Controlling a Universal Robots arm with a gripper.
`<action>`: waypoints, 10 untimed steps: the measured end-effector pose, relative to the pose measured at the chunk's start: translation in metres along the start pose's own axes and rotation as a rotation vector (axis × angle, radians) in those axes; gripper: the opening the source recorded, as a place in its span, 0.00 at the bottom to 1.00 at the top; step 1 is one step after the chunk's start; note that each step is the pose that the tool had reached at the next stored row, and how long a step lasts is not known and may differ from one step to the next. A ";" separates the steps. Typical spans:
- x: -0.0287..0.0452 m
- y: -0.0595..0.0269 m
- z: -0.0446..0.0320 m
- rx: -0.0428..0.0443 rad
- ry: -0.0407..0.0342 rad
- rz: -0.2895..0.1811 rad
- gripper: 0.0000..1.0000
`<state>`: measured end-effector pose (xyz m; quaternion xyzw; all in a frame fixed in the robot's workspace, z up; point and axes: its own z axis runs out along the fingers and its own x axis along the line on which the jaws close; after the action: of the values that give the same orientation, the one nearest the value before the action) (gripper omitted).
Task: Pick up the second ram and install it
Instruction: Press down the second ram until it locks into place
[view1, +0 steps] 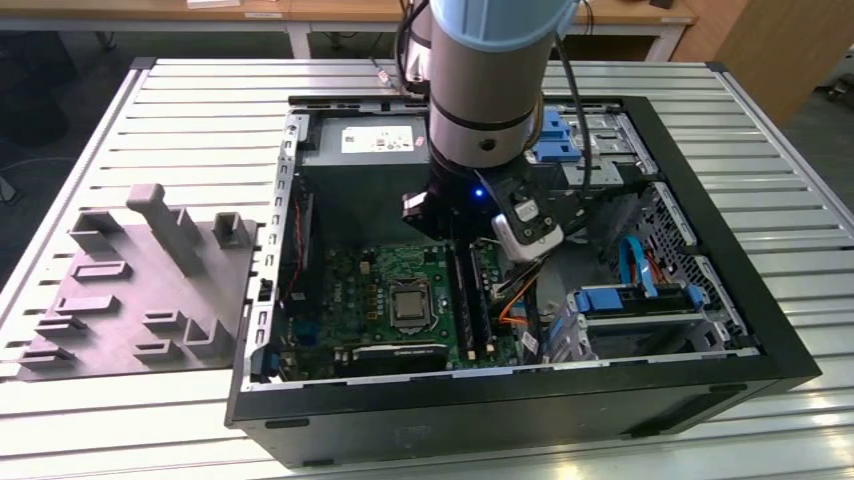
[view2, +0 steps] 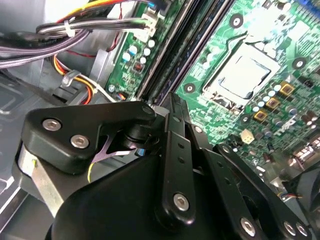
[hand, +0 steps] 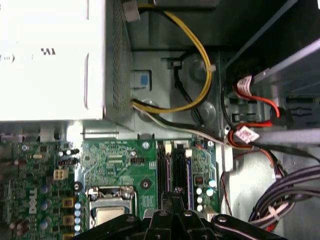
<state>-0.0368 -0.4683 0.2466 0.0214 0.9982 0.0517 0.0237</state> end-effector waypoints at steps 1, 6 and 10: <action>0.0001 0.0012 0.0003 0.0000 0.0000 0.000 0.10; 0.0004 0.0038 0.0062 0.0004 0.0001 0.000 0.10; 0.0005 0.0041 0.0064 0.0001 0.0000 0.000 0.10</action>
<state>-0.0368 -0.4635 0.2407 0.0214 0.9982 0.0516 0.0237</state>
